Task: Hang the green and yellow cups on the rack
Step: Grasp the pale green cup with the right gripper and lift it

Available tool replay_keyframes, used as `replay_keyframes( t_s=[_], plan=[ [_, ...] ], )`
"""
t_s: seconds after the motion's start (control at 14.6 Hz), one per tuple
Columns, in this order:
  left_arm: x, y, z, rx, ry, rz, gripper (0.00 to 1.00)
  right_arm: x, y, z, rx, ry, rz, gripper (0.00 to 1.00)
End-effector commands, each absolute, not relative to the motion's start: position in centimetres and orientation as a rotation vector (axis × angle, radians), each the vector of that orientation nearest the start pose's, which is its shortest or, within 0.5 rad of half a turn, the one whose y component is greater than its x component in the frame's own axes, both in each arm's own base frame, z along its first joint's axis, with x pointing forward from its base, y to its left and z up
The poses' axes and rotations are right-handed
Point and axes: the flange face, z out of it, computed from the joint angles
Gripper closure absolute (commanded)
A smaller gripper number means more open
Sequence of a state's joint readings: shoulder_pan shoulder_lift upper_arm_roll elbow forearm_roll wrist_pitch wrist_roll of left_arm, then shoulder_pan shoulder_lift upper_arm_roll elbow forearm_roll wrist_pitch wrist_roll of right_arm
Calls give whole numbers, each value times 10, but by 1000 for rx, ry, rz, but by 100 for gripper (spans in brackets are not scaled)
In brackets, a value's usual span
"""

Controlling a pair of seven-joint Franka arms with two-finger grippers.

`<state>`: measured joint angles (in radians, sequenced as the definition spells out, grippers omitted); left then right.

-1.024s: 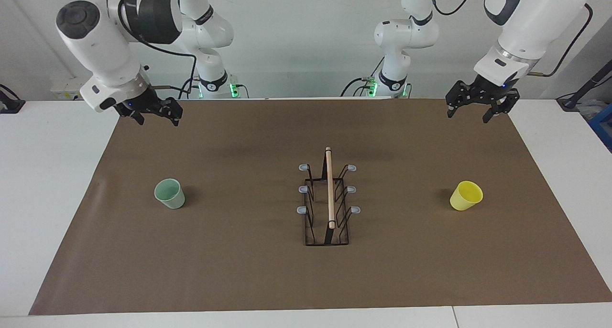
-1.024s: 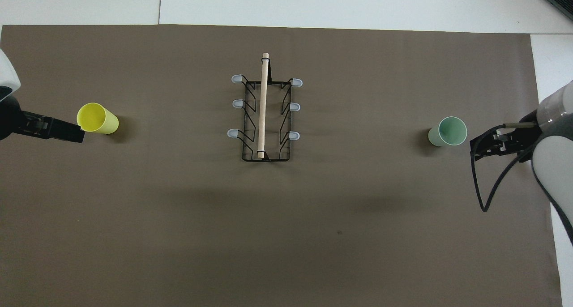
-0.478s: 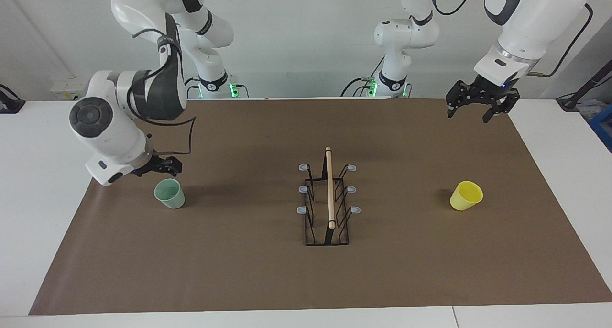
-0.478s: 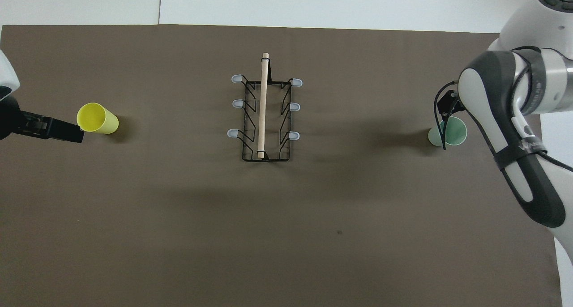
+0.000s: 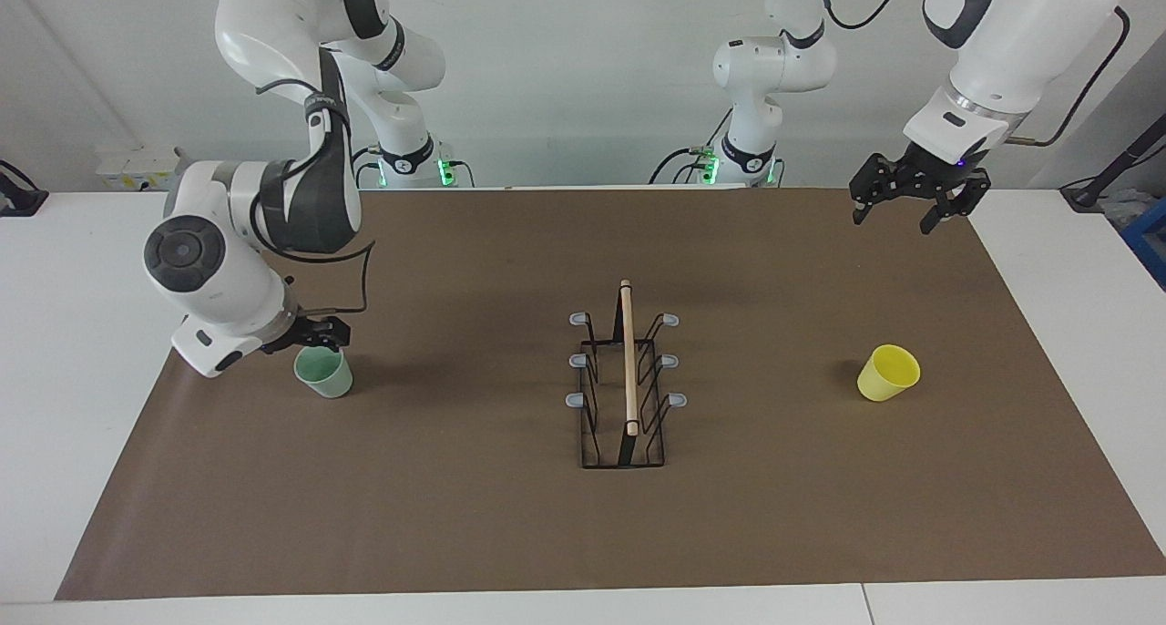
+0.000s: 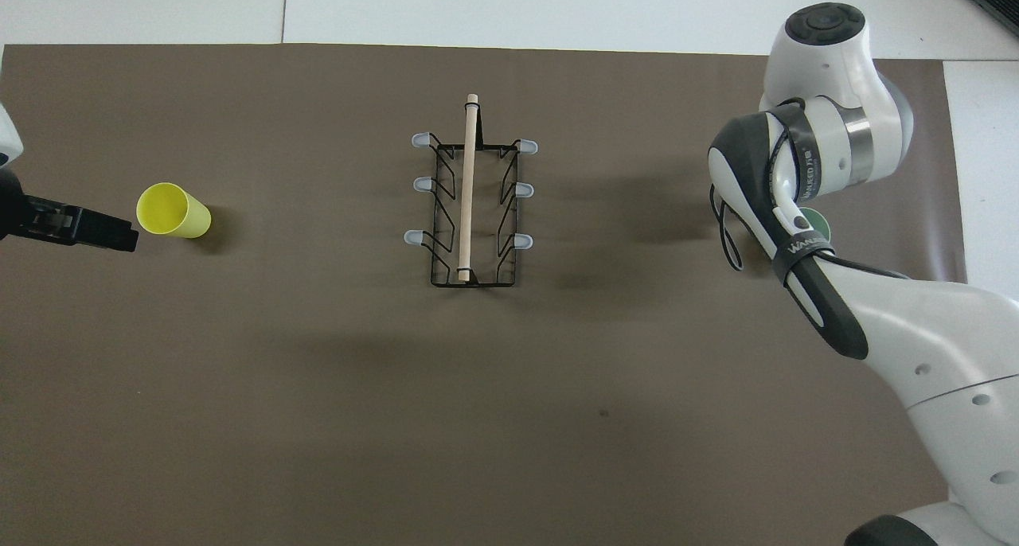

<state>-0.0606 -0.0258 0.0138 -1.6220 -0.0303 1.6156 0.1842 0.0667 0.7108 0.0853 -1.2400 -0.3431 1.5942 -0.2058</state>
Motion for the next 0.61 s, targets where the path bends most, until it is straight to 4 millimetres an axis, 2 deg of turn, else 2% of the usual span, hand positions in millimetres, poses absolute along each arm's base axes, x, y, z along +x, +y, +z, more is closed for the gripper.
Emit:
replay_keyframes(
  t_s=[0.0,0.07,0.27,0.41,0.55],
  plan=[
    [571,-21,617,-3148,334,-15,0,680,78,305,-3213,-968,751,0],
    [582,-20,615,-3156,328,1,0,672,84,304,-3179,-1115,811,0],
    [619,-1,597,-3174,256,18,0,667,85,305,-3081,-1462,912,0],
    [643,26,573,-3162,163,40,0,658,88,299,-2963,-1716,1012,0],
    [664,43,561,-3158,50,16,0,642,95,288,-2894,-1854,1073,0]
  ],
)
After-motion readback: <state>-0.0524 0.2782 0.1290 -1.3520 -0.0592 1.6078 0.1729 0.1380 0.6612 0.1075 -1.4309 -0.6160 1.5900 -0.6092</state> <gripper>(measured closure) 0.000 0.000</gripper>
